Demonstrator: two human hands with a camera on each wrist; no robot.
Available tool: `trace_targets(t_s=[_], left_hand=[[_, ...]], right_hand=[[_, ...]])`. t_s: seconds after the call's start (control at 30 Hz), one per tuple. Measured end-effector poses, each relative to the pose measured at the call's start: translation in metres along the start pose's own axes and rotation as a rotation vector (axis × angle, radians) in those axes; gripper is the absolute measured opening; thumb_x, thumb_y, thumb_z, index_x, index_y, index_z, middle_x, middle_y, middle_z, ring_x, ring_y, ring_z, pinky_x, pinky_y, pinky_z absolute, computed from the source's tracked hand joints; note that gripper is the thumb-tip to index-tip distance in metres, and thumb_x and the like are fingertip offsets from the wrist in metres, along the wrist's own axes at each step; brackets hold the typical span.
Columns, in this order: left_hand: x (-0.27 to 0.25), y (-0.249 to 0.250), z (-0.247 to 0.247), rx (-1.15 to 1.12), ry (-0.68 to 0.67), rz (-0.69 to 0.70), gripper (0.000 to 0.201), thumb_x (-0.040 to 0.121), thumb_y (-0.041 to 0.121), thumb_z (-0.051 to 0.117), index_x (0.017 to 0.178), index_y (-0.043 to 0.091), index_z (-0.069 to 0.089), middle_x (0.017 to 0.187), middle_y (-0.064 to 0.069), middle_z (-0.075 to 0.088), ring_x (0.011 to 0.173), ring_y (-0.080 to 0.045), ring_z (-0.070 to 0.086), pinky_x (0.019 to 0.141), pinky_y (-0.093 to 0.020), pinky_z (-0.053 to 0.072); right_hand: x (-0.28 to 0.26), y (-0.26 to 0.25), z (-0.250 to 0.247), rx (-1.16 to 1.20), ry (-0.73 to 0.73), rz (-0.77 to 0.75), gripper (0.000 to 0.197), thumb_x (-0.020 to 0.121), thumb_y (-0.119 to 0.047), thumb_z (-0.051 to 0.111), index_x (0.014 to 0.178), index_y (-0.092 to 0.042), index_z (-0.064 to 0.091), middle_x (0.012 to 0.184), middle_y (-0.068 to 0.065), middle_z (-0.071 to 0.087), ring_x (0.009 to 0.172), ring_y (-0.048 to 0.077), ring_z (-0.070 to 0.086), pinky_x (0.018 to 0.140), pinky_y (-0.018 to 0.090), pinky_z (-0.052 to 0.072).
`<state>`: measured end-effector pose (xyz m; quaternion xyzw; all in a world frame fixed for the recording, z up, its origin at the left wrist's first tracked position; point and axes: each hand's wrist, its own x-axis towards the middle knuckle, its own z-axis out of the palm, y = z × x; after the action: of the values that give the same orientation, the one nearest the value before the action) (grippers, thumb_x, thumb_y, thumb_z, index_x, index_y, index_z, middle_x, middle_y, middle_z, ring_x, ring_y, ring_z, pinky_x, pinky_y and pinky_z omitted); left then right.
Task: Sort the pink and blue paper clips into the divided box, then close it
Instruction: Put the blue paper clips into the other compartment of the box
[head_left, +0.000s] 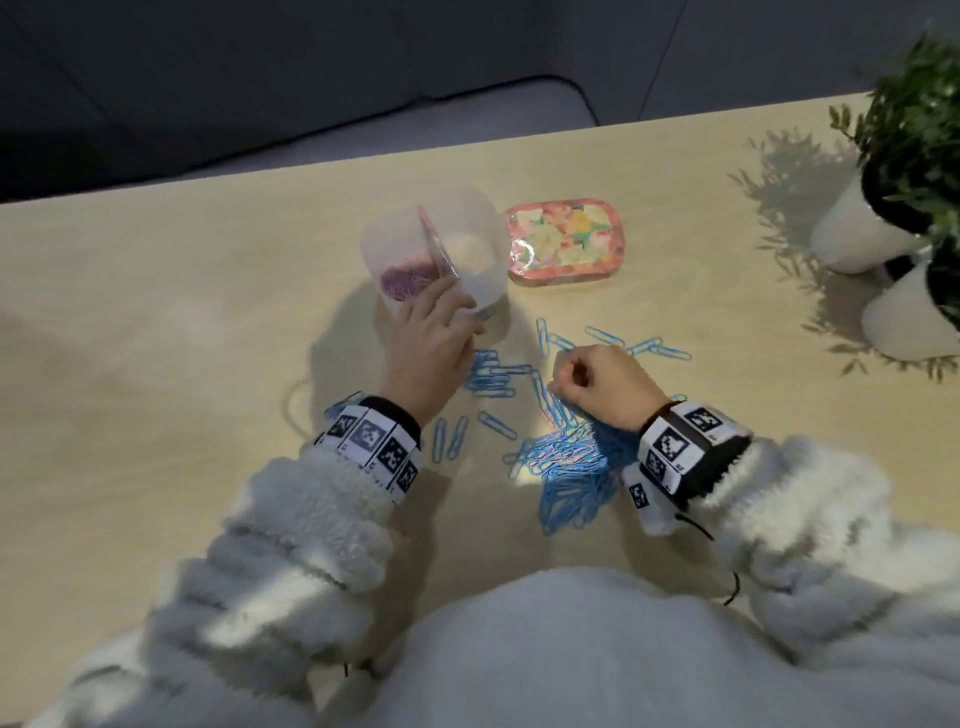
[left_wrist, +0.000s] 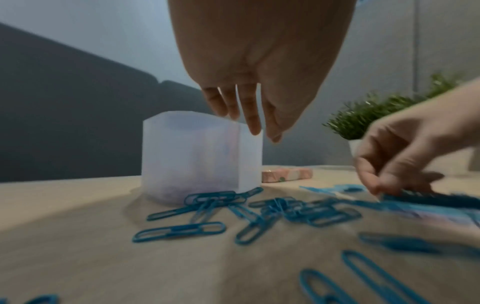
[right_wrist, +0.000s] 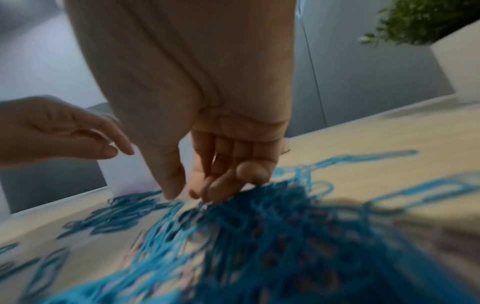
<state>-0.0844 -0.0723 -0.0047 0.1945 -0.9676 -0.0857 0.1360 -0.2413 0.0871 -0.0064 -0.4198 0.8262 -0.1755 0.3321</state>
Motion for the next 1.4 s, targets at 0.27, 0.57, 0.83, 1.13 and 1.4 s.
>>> trace_targets(t_s=[0.27,0.57,0.83,1.13,1.4], left_hand=[[0.002,-0.003,-0.001,-0.027,0.053,-0.003,0.018,0.071,-0.001,0.061,0.089,0.003,0.062,0.099,-0.018,0.064,0.112,-0.040,0.054,0.100,-0.034,0.033],[-0.011,0.023,0.012,-0.028,-0.059,0.007,0.021,0.068,0.008,0.066,0.087,0.018,0.064,0.100,-0.007,0.066,0.109,-0.029,0.052,0.088,-0.038,0.036],[-0.013,0.069,0.038,-0.095,-0.389,0.100,0.028,0.076,0.035,0.042,0.078,0.021,0.065,0.076,-0.003,0.064,0.073,-0.027,0.061,0.069,-0.034,0.046],[-0.016,0.057,0.036,-0.251,-0.442,0.047,0.015,0.085,0.006,0.053,0.095,0.004,0.064,0.100,-0.018,0.057,0.095,-0.033,0.051,0.084,-0.032,0.035],[-0.023,0.059,0.029,-0.167,-0.421,0.036,0.009,0.083,0.006,0.054,0.088,0.001,0.059,0.094,-0.019,0.059,0.090,-0.036,0.053,0.080,-0.036,0.036]], right_hand=[[0.013,-0.007,0.013,-0.102,0.085,0.032,0.003,0.078,-0.020,0.061,0.078,-0.018,0.059,0.087,0.008,0.067,0.087,0.030,0.061,0.070,0.033,0.044],[0.003,0.017,-0.008,-0.033,0.175,-0.021,0.011,0.080,-0.011,0.057,0.084,-0.019,0.063,0.086,0.004,0.063,0.086,0.029,0.060,0.074,0.035,0.047],[-0.016,0.027,0.002,-0.139,-0.015,-0.140,0.017,0.077,-0.008,0.065,0.093,-0.013,0.065,0.100,0.006,0.054,0.094,0.027,0.057,0.082,0.038,0.047],[-0.024,0.035,-0.005,-0.154,0.105,-0.194,0.014,0.080,-0.011,0.059,0.089,-0.015,0.069,0.100,0.005,0.063,0.100,0.028,0.052,0.085,0.040,0.046],[-0.010,0.009,0.008,-0.213,-0.156,-0.162,0.006,0.074,-0.012,0.066,0.080,-0.013,0.065,0.078,-0.002,0.056,0.085,0.023,0.059,0.073,0.034,0.046]])
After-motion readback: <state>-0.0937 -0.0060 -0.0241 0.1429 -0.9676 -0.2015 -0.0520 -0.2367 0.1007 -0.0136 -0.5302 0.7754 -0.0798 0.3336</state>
